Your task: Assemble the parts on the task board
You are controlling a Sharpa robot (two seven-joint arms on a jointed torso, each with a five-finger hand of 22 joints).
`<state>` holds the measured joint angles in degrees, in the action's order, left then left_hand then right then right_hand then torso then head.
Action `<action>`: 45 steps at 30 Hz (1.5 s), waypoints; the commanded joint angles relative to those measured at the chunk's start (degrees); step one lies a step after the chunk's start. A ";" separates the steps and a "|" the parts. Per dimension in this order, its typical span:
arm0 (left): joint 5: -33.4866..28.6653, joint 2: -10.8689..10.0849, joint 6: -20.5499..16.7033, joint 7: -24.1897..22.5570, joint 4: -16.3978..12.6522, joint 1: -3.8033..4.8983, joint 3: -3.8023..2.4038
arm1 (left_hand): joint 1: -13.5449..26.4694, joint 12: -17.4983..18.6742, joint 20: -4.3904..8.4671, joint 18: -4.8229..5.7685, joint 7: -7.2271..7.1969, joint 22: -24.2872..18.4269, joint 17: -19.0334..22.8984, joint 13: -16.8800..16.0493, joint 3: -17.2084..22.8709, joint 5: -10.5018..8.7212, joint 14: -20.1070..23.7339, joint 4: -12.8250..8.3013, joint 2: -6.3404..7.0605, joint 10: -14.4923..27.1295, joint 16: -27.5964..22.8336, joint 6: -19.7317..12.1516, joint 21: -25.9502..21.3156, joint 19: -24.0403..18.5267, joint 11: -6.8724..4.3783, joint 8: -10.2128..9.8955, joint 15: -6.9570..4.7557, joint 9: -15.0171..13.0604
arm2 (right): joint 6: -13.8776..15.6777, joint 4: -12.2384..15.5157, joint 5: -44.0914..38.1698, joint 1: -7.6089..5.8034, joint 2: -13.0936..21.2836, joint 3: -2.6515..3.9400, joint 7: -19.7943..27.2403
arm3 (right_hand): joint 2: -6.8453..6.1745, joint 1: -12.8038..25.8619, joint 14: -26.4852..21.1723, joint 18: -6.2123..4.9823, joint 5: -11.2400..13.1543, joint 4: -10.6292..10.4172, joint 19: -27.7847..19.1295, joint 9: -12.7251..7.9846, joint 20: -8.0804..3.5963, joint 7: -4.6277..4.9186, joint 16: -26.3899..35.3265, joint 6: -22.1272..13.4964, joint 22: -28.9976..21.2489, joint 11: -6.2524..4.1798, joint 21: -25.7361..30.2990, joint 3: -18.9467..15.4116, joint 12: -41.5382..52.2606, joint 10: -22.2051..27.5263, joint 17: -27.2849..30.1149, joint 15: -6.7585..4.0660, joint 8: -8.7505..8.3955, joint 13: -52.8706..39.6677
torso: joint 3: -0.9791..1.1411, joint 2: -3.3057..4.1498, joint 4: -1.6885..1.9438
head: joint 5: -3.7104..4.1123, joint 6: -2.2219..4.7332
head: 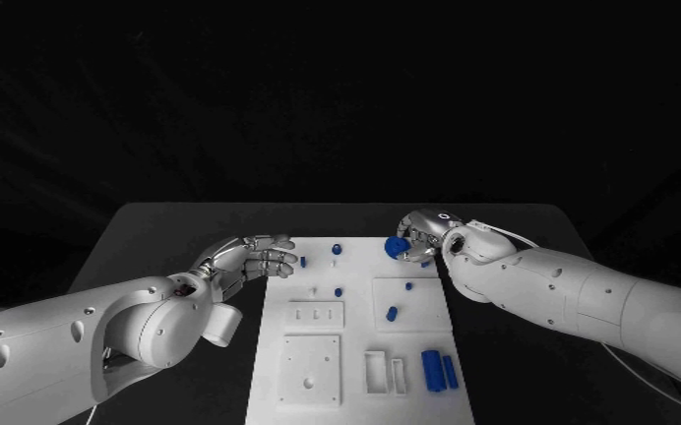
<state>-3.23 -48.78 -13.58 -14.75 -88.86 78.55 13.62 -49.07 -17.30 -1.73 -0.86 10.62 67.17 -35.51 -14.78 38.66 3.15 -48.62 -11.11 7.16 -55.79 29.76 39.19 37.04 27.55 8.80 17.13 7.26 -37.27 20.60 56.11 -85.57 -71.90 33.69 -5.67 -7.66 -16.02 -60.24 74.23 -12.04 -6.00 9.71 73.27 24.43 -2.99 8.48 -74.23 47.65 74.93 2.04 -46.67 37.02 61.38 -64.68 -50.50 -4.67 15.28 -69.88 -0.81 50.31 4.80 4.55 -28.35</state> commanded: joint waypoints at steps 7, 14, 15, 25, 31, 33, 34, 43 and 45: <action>-0.08 0.14 1.20 -0.52 -0.04 -0.01 -0.02 | -0.30 -0.36 0.16 0.65 1.45 -0.09 0.09 -0.07 0.01 -0.07 -0.21 0.47 0.24 0.26 0.23 0.38 0.11 0.22 -0.14 -0.23 0.04 -0.10 | -2.39 -1.31 -0.28 0.43 -0.19 0.01 0.56 | 0.91 -0.16 -0.02 -2.96 -0.12 -0.01 -0.10 -0.06 -0.52 0.23 -0.48 0.14 1.32 0.10 -0.65 0.34 0.97 0.53 -0.40 0.45 -0.15 -0.27 | -0.05 0.02 -0.05 | 0.02 -0.18; -0.07 0.17 1.22 -0.44 -0.08 -0.01 -0.02 | -0.30 -0.36 0.16 0.65 1.45 -0.10 0.09 -0.07 0.00 -0.05 -0.21 0.58 0.20 0.26 0.24 0.39 0.11 0.23 -0.14 -0.24 0.04 -0.11 | -3.60 -1.25 0.36 0.51 -0.59 0.01 0.87 | 2.04 0.05 -0.06 -2.96 -0.15 -0.65 -0.15 0.07 -0.49 -0.04 -0.64 0.88 1.30 -0.15 -1.03 1.10 1.53 0.61 -0.72 0.24 0.27 -0.27 | -0.10 0.02 -0.03 | -0.02 -0.29; -0.07 0.19 1.24 -0.41 -0.04 -0.01 -0.02 | -0.30 -0.36 0.16 0.65 1.45 -0.10 0.09 -0.07 0.00 -0.05 -0.21 0.58 0.20 0.26 0.24 0.39 0.11 0.22 -0.14 -0.24 0.04 -0.11 | -3.92 -1.26 0.39 0.55 -0.66 0.01 0.75 | 2.27 0.12 -0.06 -2.96 0.07 -0.88 -0.17 0.14 -0.48 -0.18 -0.67 1.21 1.30 -0.28 -1.13 1.40 1.66 0.61 -0.80 0.12 0.46 -0.24 | -0.08 0.02 -0.01 | -0.02 -0.31; -0.05 0.11 1.23 -0.06 -0.06 -0.01 -0.02 | -0.47 -0.36 0.18 0.64 1.44 -0.11 0.10 -0.07 0.04 -0.01 -0.21 0.63 0.14 0.27 0.24 0.41 0.10 0.22 -0.15 -0.25 0.03 -0.13 | -3.50 -1.43 0.09 0.70 -0.87 0.01 0.14 | 2.72 0.88 -0.08 -2.96 2.02 -2.08 -0.18 0.43 -0.77 -0.53 -1.04 2.76 1.36 -0.62 -2.20 2.59 2.58 0.48 -1.50 -0.23 1.27 -0.11 | -0.09 -0.01 -0.08 | -0.19 -0.47; -0.01 0.14 1.25 -0.04 -0.02 -0.01 -0.02 | -0.57 -0.37 0.18 0.63 1.43 -0.12 0.10 -0.07 0.06 -0.02 -0.22 0.63 0.14 0.26 0.25 0.42 0.09 0.22 -0.15 -0.25 0.03 -0.14 | -2.27 -1.16 -0.52 0.73 -0.94 0.02 -0.05 | 2.30 1.05 -0.10 -2.96 2.11 -2.11 -0.22 0.40 -0.82 -0.52 -1.09 2.65 1.35 -0.62 -2.42 2.56 2.72 0.49 -1.64 -0.24 1.20 -0.07 | -0.07 -0.04 -0.11 | -0.08 -0.49; -0.01 0.14 1.26 -0.01 -0.03 -0.01 -0.02 | -0.61 -0.37 0.18 0.63 1.43 -0.12 0.10 -0.07 0.06 -0.02 -0.22 0.63 0.13 0.26 0.25 0.42 0.09 0.21 -0.15 -0.26 0.02 -0.14 | -1.90 -0.93 -0.77 0.73 -0.99 0.02 -0.05 | 2.14 1.07 -0.11 -2.96 2.13 -2.09 -0.24 0.38 -0.84 -0.51 -1.10 2.61 1.35 -0.61 -2.50 2.55 2.76 0.50 -1.68 -0.23 1.17 -0.05 | -0.08 -0.05 -0.12 | -0.09 -0.50; 0.01 0.14 1.26 0.02 -0.03 -0.01 -0.02 | -0.62 -0.37 0.18 0.63 1.43 -0.12 0.10 -0.07 0.06 -0.02 -0.22 0.63 0.14 0.26 0.25 0.42 0.09 0.21 -0.15 -0.26 0.02 -0.14 | -1.35 -0.81 -1.29 0.73 -1.02 0.02 -0.10 | 2.06 1.09 -0.11 -2.96 2.15 -2.08 -0.25 0.37 -0.85 -0.49 -1.11 2.57 1.35 -0.60 -2.53 2.54 2.78 0.51 -1.70 -0.22 1.14 -0.04 | -0.08 -0.04 -0.12 | -0.09 -0.49; 0.19 0.08 1.18 0.31 0.03 -0.01 -0.02 | -0.69 -0.38 0.18 0.63 1.43 -0.12 0.11 -0.08 0.05 -0.02 -0.22 0.63 0.18 0.27 0.25 0.41 0.09 0.21 -0.15 -0.27 0.02 -0.15 | 1.76 -0.25 -4.16 0.88 -0.99 0.02 -1.84 | 1.38 0.61 -0.12 -2.96 2.28 -1.75 -0.38 0.31 -1.00 -0.40 -1.12 2.35 1.30 -0.50 -2.86 2.80 2.96 0.59 -1.91 -0.12 1.01 0.12 | -0.07 -0.05 -0.07 | -0.03 -0.38; 0.02 0.09 1.16 0.38 0.06 -0.01 -0.02 | -0.70 -0.38 0.18 0.63 1.43 -0.12 0.11 -0.08 0.04 -0.03 -0.22 0.63 0.19 0.27 0.25 0.41 0.09 0.21 -0.15 -0.27 0.02 -0.15 | 1.83 -0.35 -4.21 0.91 -1.04 0.02 -1.82 | 1.23 0.28 -0.12 -2.96 2.41 -1.60 -0.42 0.32 -1.04 -0.40 -1.11 2.38 1.28 -0.50 -2.96 3.03 3.01 0.61 -1.97 -0.11 1.02 0.19 | -0.08 -0.04 -0.11 | -0.02 -0.40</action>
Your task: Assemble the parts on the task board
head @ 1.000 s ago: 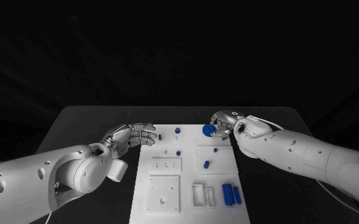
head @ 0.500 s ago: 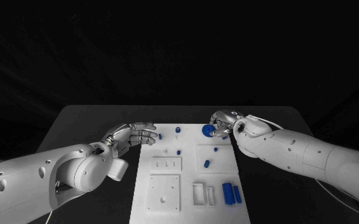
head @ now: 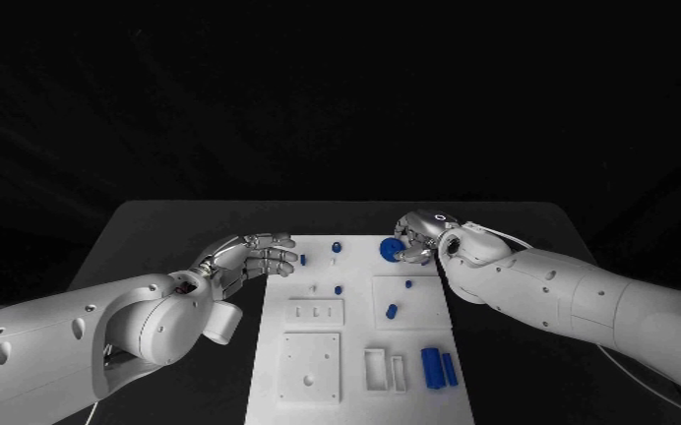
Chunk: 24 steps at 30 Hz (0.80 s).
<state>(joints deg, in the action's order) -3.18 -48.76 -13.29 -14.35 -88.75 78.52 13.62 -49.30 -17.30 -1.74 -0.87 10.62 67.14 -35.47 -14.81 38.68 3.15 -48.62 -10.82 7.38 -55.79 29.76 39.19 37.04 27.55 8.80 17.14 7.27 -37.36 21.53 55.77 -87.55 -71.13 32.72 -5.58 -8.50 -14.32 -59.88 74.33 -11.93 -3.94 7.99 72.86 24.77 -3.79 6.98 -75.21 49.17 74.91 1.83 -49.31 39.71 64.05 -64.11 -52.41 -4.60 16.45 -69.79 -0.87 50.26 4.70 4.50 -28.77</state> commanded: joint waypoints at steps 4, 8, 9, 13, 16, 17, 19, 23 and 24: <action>0.29 0.10 0.68 0.24 -0.04 0.02 -0.03 | -0.52 -0.38 0.19 0.63 1.43 -0.09 0.07 -0.05 0.02 -0.03 -0.23 0.34 -0.04 0.27 0.26 0.41 0.10 0.22 -0.15 -0.28 0.02 -0.07 | 1.17 -0.28 -2.23 0.29 -0.21 -0.07 -0.95 | -0.53 -0.24 -0.21 -3.07 0.41 0.19 -0.04 -0.02 -0.25 1.10 -0.12 0.85 1.29 -0.28 -0.37 0.49 0.37 0.05 -0.10 -0.19 -0.15 0.15 | 0.00 0.01 -0.02 | -0.02 0.14; 0.30 0.06 0.57 0.30 -0.01 0.03 -0.03 | -0.58 -0.39 0.19 0.63 1.43 -0.09 0.07 -0.05 0.04 -0.02 -0.24 0.35 -0.08 0.26 0.27 0.42 0.10 0.23 -0.16 -0.28 0.01 -0.08 | 1.87 -0.14 -2.23 0.35 -0.24 -0.07 -0.81 | -0.57 -0.28 -0.21 -3.07 0.42 0.21 -0.05 -0.03 -0.25 1.11 -0.12 0.82 1.28 -0.28 -0.39 0.51 0.37 0.07 -0.11 -0.18 -0.17 0.17 | 0.02 0.00 0.01 | -0.02 0.15; 0.31 0.02 0.54 0.32 -0.07 0.03 -0.03 | -0.58 -0.39 0.19 0.63 1.43 -0.09 0.07 -0.05 0.04 -0.02 -0.24 0.35 -0.08 0.26 0.27 0.42 0.10 0.23 -0.16 -0.28 0.01 -0.08 | 1.98 -0.03 -2.21 0.35 -0.16 -0.07 -0.81 | -0.57 -0.29 -0.21 -3.07 0.43 0.21 -0.05 -0.03 -0.25 1.11 -0.12 0.81 1.28 -0.28 -0.39 0.52 0.37 0.07 -0.12 -0.18 -0.18 0.17 | 0.02 -0.01 0.03 | -0.03 0.13; 0.32 0.00 0.56 0.39 -0.07 0.03 -0.03 | -0.67 -0.40 0.20 0.62 1.43 -0.09 0.07 -0.06 0.07 -0.02 -0.25 0.36 -0.16 0.25 0.28 0.43 0.11 0.24 -0.16 -0.28 0.01 -0.09 | 2.27 0.12 -2.08 0.36 -0.20 -0.07 -0.67 | -1.22 -0.47 -0.28 -3.07 0.43 0.46 -0.21 -0.39 -0.24 1.38 -0.01 -0.61 1.25 -0.03 -0.42 0.57 0.25 0.32 -0.14 0.05 -0.97 0.33 | 0.00 0.04 0.04 | -0.03 0.15; 0.32 0.00 0.55 0.41 -0.06 0.03 -0.03 | -0.71 -0.40 0.20 0.62 1.43 -0.09 0.07 -0.06 0.07 -0.02 -0.26 0.36 -0.19 0.24 0.28 0.44 0.11 0.24 -0.17 -0.28 0.00 -0.09 | 2.13 0.14 -2.07 0.37 -0.21 -0.07 -0.67 | -1.45 -0.47 -0.27 -3.07 0.41 0.50 -0.30 -0.55 -0.20 1.66 0.05 -1.25 1.22 0.24 -0.50 0.56 0.23 0.48 -0.21 0.29 -1.32 0.49 | -0.01 0.01 0.01 | -0.05 0.16; 0.32 -0.01 0.54 0.41 -0.08 0.03 -0.03 | -0.72 -0.41 0.20 0.62 1.43 -0.09 0.07 -0.06 0.07 -0.02 -0.26 0.36 -0.19 0.24 0.29 0.44 0.11 0.24 -0.17 -0.28 0.00 -0.09 | 2.18 0.08 -2.06 0.38 -0.24 -0.07 -0.68 | -1.48 -0.47 -0.28 -3.07 0.40 0.51 -0.31 -0.58 -0.19 1.71 0.06 -1.36 1.22 0.29 -0.52 0.55 0.24 0.51 -0.23 0.35 -1.38 0.52 | 0.00 0.00 0.00 | -0.10 0.16; 0.33 -0.02 0.56 0.44 -0.09 0.03 -0.03 | -0.74 -0.41 0.20 0.62 1.42 -0.09 0.07 -0.06 0.07 -0.02 -0.26 0.36 -0.20 0.24 0.29 0.44 0.11 0.25 -0.17 -0.28 0.00 -0.09 | 2.23 0.02 -1.99 0.39 -0.22 -0.07 -0.70 | -1.68 -0.42 -0.28 -3.07 0.37 0.57 -0.35 -0.74 -0.16 1.91 0.08 -2.01 1.20 0.48 -0.58 0.43 0.26 0.63 -0.30 0.53 -1.73 0.61 | 0.00 0.01 -0.02 | -0.12 0.16; 0.33 -0.04 0.58 0.46 -0.09 0.03 -0.03 | -0.77 -0.41 0.20 0.62 1.42 -0.09 0.07 -0.07 0.06 -0.02 -0.26 0.37 -0.21 0.24 0.29 0.45 0.12 0.25 -0.17 -0.29 0.00 -0.10 | 2.23 0.12 -1.80 0.42 -0.20 -0.07 -0.61 | -1.77 -0.40 -0.28 -3.07 0.33 0.63 -0.40 -0.95 -0.12 2.25 0.09 -2.99 1.17 0.81 -0.67 0.31 0.37 0.79 -0.42 0.85 -2.22 0.73 | -0.03 -0.01 -0.03 | -0.08 0.15; 0.33 -0.04 0.59 0.47 -0.09 0.03 -0.03 | -0.77 -0.41 0.20 0.62 1.42 -0.09 0.07 -0.07 0.06 -0.02 -0.27 0.37 -0.22 0.23 0.29 0.45 0.12 0.25 -0.17 -0.29 0.00 -0.10 | 2.16 0.13 -1.80 0.42 -0.21 -0.07 -0.61 | -1.79 -0.39 -0.28 -3.07 0.32 0.63 -0.41 -0.97 -0.11 2.29 0.10 -3.10 1.17 0.85 -0.68 0.29 0.38 0.81 -0.43 0.89 -2.27 0.75 | -0.04 -0.01 -0.02 | -0.06 0.14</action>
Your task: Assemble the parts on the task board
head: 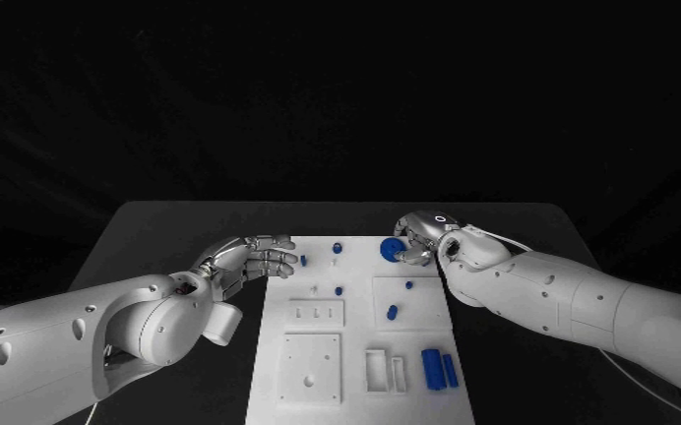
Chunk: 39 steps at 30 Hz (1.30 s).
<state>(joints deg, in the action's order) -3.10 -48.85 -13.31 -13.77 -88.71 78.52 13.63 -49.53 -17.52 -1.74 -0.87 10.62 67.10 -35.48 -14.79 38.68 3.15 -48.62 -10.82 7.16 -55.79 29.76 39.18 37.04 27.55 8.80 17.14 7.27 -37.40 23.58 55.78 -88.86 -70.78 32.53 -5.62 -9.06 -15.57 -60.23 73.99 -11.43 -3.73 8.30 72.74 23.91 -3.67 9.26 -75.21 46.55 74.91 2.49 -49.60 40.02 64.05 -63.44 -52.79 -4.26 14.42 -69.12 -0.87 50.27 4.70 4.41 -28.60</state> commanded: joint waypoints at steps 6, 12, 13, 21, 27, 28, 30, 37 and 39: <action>0.27 0.04 0.68 -0.03 -0.09 0.03 -0.03 | -0.59 -0.20 0.20 0.62 1.42 -0.05 0.08 -0.08 0.06 -0.03 -0.27 0.37 -0.02 0.23 0.30 0.46 0.12 0.25 -0.17 -0.29 0.00 -0.06 | -0.66 0.42 0.14 0.14 -0.01 -0.03 0.75 | -0.39 -0.14 0.05 -3.57 0.04 0.31 -0.34 -0.12 -0.20 0.21 0.10 -0.69 1.14 0.40 -0.47 -0.01 0.54 0.34 -0.20 0.78 -0.28 0.22 | -0.03 -0.01 0.03 | 0.09 -0.10; 0.29 0.11 0.77 -0.01 -0.07 0.03 -0.03 | -0.65 -0.21 0.20 0.62 1.42 -0.05 0.08 -0.09 0.06 -0.02 -0.28 0.37 -0.05 0.22 0.31 0.47 0.12 0.25 -0.18 -0.29 0.00 -0.07 | -0.70 0.42 0.18 0.31 -0.16 -0.03 0.94 | 0.73 -0.81 0.08 -3.57 0.20 0.22 -0.46 0.85 -0.17 -0.78 0.18 3.05 1.13 -0.51 -0.63 0.92 0.96 0.26 -0.43 -0.06 1.93 0.52 | -0.02 0.01 0.00 | 0.08 -0.18; 0.29 0.14 0.81 -0.01 -0.04 0.03 -0.03 | -0.66 -0.21 0.20 0.62 1.42 -0.05 0.08 -0.09 0.06 -0.02 -0.28 0.37 -0.06 0.22 0.31 0.47 0.12 0.25 -0.18 -0.29 0.00 -0.07 | -0.81 0.41 0.13 0.32 -0.18 -0.03 0.99 | 1.04 -1.16 0.09 -3.57 0.41 0.28 -0.49 1.11 -0.18 -1.13 0.22 4.00 1.13 -0.81 -0.66 1.26 1.00 0.23 -0.45 -0.32 2.48 0.58 | -0.03 0.02 0.00 | 0.08 -0.20; 0.30 0.24 0.86 0.09 0.09 0.02 -0.03 | -0.75 -0.23 0.20 0.62 1.42 -0.06 0.08 -0.09 0.05 -0.02 -0.28 0.40 -0.19 0.21 0.32 0.49 0.13 0.26 -0.18 -0.29 0.00 -0.09 | -2.22 0.24 0.13 0.42 -0.32 -0.03 1.42 | 3.40 -2.39 0.21 -3.57 0.51 0.98 -0.74 2.33 -0.08 -2.62 0.56 7.86 1.16 -2.28 -0.94 2.91 1.11 0.05 -0.60 -1.74 4.62 1.09 | -0.03 0.00 0.04 | 0.19 -0.38; 0.33 0.30 0.95 0.14 0.10 0.02 -0.03 | -0.87 -0.23 0.20 0.62 1.41 -0.06 0.08 -0.10 0.05 -0.01 -0.28 0.39 -0.32 0.21 0.32 0.50 0.13 0.26 -0.18 -0.30 -0.01 -0.10 | -2.97 -0.11 0.13 0.53 -0.61 -0.04 1.45 | 3.88 -2.00 0.23 -3.57 0.47 1.05 -0.81 2.48 0.01 -2.76 0.65 8.14 1.16 -2.42 -1.02 3.05 1.12 0.05 -0.66 -1.89 4.72 1.22 | -0.01 0.08 0.00 | 0.18 -0.49; 0.34 0.31 0.96 0.14 0.11 0.02 -0.03 | -0.88 -0.23 0.20 0.62 1.41 -0.06 0.08 -0.10 0.05 -0.01 -0.28 0.39 -0.33 0.21 0.32 0.50 0.13 0.26 -0.19 -0.30 -0.01 -0.11 | -2.96 -0.13 0.13 0.56 -0.63 -0.04 1.44 | 3.88 -1.94 0.23 -3.57 0.46 1.04 -0.81 2.48 0.02 -2.77 0.66 8.14 1.16 -2.42 -1.03 3.04 1.12 0.05 -0.67 -1.90 4.71 1.23 | -0.01 0.10 -0.01 | 0.17 -0.47; 0.34 0.31 0.97 0.15 0.14 0.02 -0.03 | -0.99 -0.24 0.21 0.62 1.41 -0.06 0.09 -0.10 0.05 0.01 -0.28 0.35 -0.41 0.22 0.33 0.50 0.13 0.25 -0.19 -0.31 -0.01 -0.11 | -2.81 -0.17 0.13 0.64 -0.64 -0.04 1.37 | 3.83 -1.75 0.24 -3.57 0.38 1.02 -0.83 2.48 0.05 -2.76 0.69 8.04 1.15 -2.43 -1.05 3.05 1.12 0.06 -0.69 -1.91 4.63 1.27 | 0.00 0.05 0.01 | 0.17 -0.48; 0.36 0.30 0.98 0.21 0.11 0.02 -0.03 | -1.09 -0.24 0.21 0.62 1.41 -0.07 0.09 -0.10 0.03 0.01 -0.27 0.31 -0.50 0.22 0.33 0.50 0.13 0.24 -0.19 -0.32 -0.01 -0.12 | -4.43 -0.48 0.18 0.75 -0.78 -0.04 1.16 | 3.88 -1.21 0.26 -3.57 0.37 0.84 -0.84 2.51 0.09 -2.74 0.75 7.93 1.13 -2.41 -1.12 3.07 1.13 0.06 -0.75 -1.90 4.51 1.37 | 0.00 0.07 0.06 | 0.23 -0.61; 0.36 0.27 1.01 0.21 0.10 0.02 -0.03 | -1.10 -0.24 0.21 0.63 1.41 -0.07 0.09 -0.10 0.03 0.01 -0.27 0.31 -0.51 0.22 0.33 0.50 0.13 0.24 -0.19 -0.33 -0.01 -0.13 | -4.48 -0.43 0.34 0.80 -0.76 -0.04 1.17 | 3.97 -1.00 0.27 -3.57 0.36 0.72 -0.85 2.57 0.10 -2.78 0.78 8.09 1.12 -2.43 -1.15 3.11 1.15 0.06 -0.77 -1.91 4.58 1.41 | 0.01 0.04 0.05 | 0.21 -0.71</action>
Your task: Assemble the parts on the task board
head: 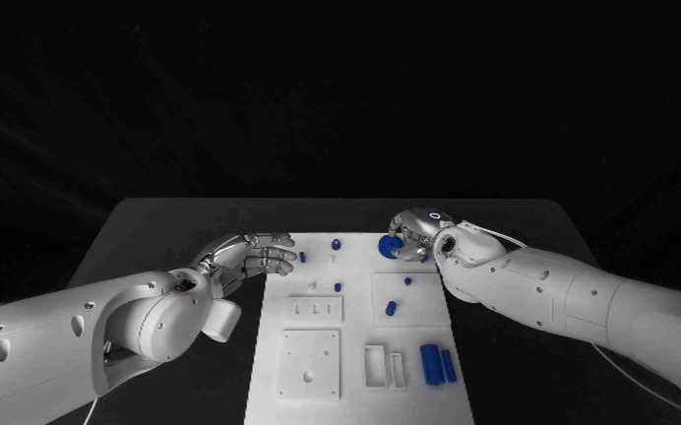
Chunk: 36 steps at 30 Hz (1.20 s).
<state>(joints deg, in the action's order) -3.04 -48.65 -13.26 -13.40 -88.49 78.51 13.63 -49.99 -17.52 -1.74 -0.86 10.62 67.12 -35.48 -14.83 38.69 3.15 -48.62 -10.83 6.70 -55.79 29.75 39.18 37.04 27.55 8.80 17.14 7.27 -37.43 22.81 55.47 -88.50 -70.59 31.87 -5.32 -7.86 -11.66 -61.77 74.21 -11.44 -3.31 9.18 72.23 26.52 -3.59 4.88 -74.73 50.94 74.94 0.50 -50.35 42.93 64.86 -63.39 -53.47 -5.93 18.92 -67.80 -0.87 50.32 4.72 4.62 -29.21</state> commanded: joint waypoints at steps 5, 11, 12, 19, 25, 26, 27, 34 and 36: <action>0.30 0.10 0.93 -0.16 -0.10 0.03 -0.03 | -0.64 -0.24 0.19 0.64 1.41 -0.09 0.10 -0.07 -0.01 0.02 -0.27 0.35 -0.15 0.23 0.33 0.51 0.12 0.24 -0.18 -0.33 0.00 -0.10 | -3.50 -0.08 -0.01 0.62 -0.06 -0.34 -0.22 | 0.65 1.24 0.08 -3.56 -0.71 -0.52 -0.38 0.29 0.04 1.31 0.40 4.71 1.06 -0.71 -0.48 0.53 0.40 -0.01 -0.21 -0.49 0.51 0.24 | 0.05 -0.05 -0.06 | -0.06 -0.17; 0.38 0.10 0.91 -0.13 -0.11 0.03 -0.03 | -0.67 -0.25 0.19 0.64 1.41 -0.10 0.11 -0.07 -0.03 0.03 -0.27 0.37 -0.25 0.23 0.33 0.51 0.12 0.24 -0.18 -0.35 0.00 -0.11 | -4.55 -0.04 -1.14 0.62 -0.14 -0.34 -1.02 | 1.13 2.41 0.11 -3.56 -2.67 -0.78 -0.42 0.57 -0.03 0.99 0.51 5.37 1.05 -1.01 -0.63 0.67 0.53 -0.11 -0.42 -0.76 0.68 0.43 | 0.04 -0.08 -0.04 | -0.11 -0.11; 0.38 0.09 0.89 -0.13 -0.10 0.03 -0.03 | -0.67 -0.25 0.19 0.64 1.41 -0.10 0.11 -0.07 -0.03 0.03 -0.27 0.37 -0.25 0.23 0.33 0.51 0.12 0.24 -0.18 -0.35 0.00 -0.11 | -4.46 -0.04 -1.31 0.62 -0.14 -0.35 -1.08 | 1.23 2.45 0.12 -3.56 -3.57 -0.57 -0.44 0.64 -0.06 0.94 0.53 5.50 1.05 -1.05 -0.67 0.73 0.57 -0.12 -0.47 -0.82 0.71 0.47 | 0.04 -0.08 -0.05 | -0.11 -0.11; 0.39 0.01 0.82 -0.14 -0.12 0.03 -0.03 | -0.69 -0.25 0.19 0.65 1.41 -0.10 0.11 -0.07 -0.05 0.04 -0.27 0.39 -0.33 0.24 0.34 0.51 0.12 0.24 -0.18 -0.35 0.00 -0.11 | -0.90 0.42 -3.13 0.62 -0.15 -0.35 -1.96 | 1.89 2.80 0.15 -3.56 -8.33 0.45 -0.46 1.27 -0.09 0.65 0.65 6.31 1.06 -1.35 -0.87 0.59 0.70 -0.13 -0.66 -1.11 1.16 0.58 | 0.07 -0.09 -0.07 | -0.16 -0.07; 0.40 -0.08 0.77 -0.16 -0.11 0.03 -0.03 | -0.71 -0.25 0.19 0.65 1.41 -0.11 0.11 -0.07 -0.06 0.04 -0.27 0.39 -0.37 0.24 0.34 0.52 0.12 0.23 -0.18 -0.36 0.00 -0.12 | 3.26 1.70 -5.92 0.60 0.15 -0.34 -3.30 | 1.68 3.04 0.20 -3.56 -8.55 0.59 -0.38 1.49 -0.13 0.56 0.66 6.52 1.04 -1.45 -0.95 0.57 0.76 -0.18 -0.74 -1.20 1.26 0.64 | 0.02 -0.12 -0.07 | -0.20 0.04; 0.40 -0.08 0.75 -0.16 -0.12 0.03 -0.03 | -0.71 -0.25 0.19 0.65 1.41 -0.11 0.11 -0.07 -0.07 0.04 -0.27 0.39 -0.37 0.24 0.34 0.52 0.11 0.23 -0.18 -0.36 0.00 -0.12 | 3.78 1.91 -6.58 0.59 0.18 -0.34 -3.58 | 1.62 3.09 0.22 -3.56 -8.38 0.56 -0.34 1.55 -0.15 0.53 0.66 6.59 1.03 -1.48 -0.97 0.60 0.78 -0.22 -0.76 -1.23 1.29 0.65 | 0.02 -0.12 -0.06 | -0.20 0.05; 0.40 -0.08 0.75 -0.15 -0.12 0.03 -0.03 | -0.71 -0.25 0.19 0.65 1.41 -0.11 0.11 -0.07 -0.07 0.04 -0.27 0.38 -0.38 0.24 0.34 0.52 0.11 0.23 -0.18 -0.36 0.00 -0.12 | 4.25 2.09 -6.81 0.59 0.21 -0.34 -3.84 | 1.59 3.10 0.24 -3.56 -8.29 0.56 -0.31 1.59 -0.17 0.50 0.65 6.64 1.02 -1.50 -0.99 0.64 0.81 -0.26 -0.78 -1.25 1.30 0.67 | 0.02 -0.12 -0.05 | -0.20 0.08; 0.45 -0.19 0.63 -0.19 -0.15 0.03 -0.03 | -0.74 -0.25 0.19 0.65 1.41 -0.11 0.12 -0.07 -0.10 0.04 -0.27 0.37 -0.39 0.24 0.34 0.52 0.11 0.22 -0.18 -0.37 0.00 -0.12 | 6.28 3.88 -9.09 0.20 0.56 -0.33 -4.95 | 0.94 2.99 0.34 -3.56 -7.78 0.32 -0.07 1.96 -0.37 0.28 0.63 7.13 0.96 -1.72 -1.09 1.31 1.01 -0.72 -0.95 -1.45 1.47 0.79 | -0.02 -0.12 -0.03 | -0.17 0.20; 0.45 -0.27 0.59 -0.21 -0.18 0.04 -0.03 | -0.74 -0.25 0.19 0.66 1.41 -0.11 0.12 -0.07 -0.11 0.04 -0.27 0.37 -0.40 0.24 0.34 0.52 0.11 0.22 -0.18 -0.37 0.00 -0.13 | 6.38 4.98 -9.26 -0.19 0.76 -0.33 -5.00 | 0.83 2.97 0.36 -3.56 -7.69 0.20 0.00 2.02 -0.42 0.25 0.62 7.19 0.95 -1.76 -1.12 1.49 1.03 -0.81 -1.00 -1.50 1.48 0.83 | -0.04 -0.12 -0.05 | -0.17 0.34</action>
<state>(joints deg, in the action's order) -2.94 -48.92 -13.25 -13.28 -88.52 78.52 13.63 -50.21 -17.52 -1.74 -0.87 10.62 67.09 -35.44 -14.81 38.69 3.15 -48.62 -10.83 6.48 -55.79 29.75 39.18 37.04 27.55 8.80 17.14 7.27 -37.46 27.38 59.76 -94.98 -70.57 32.56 -5.66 -11.72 -10.58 -58.50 74.69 -11.60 -11.31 9.26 72.17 27.07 -3.51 4.88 -74.27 50.93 74.92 -1.03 -51.14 44.13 65.70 -64.10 -54.39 -7.01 19.49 -67.06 -0.87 50.20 4.68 4.44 -29.00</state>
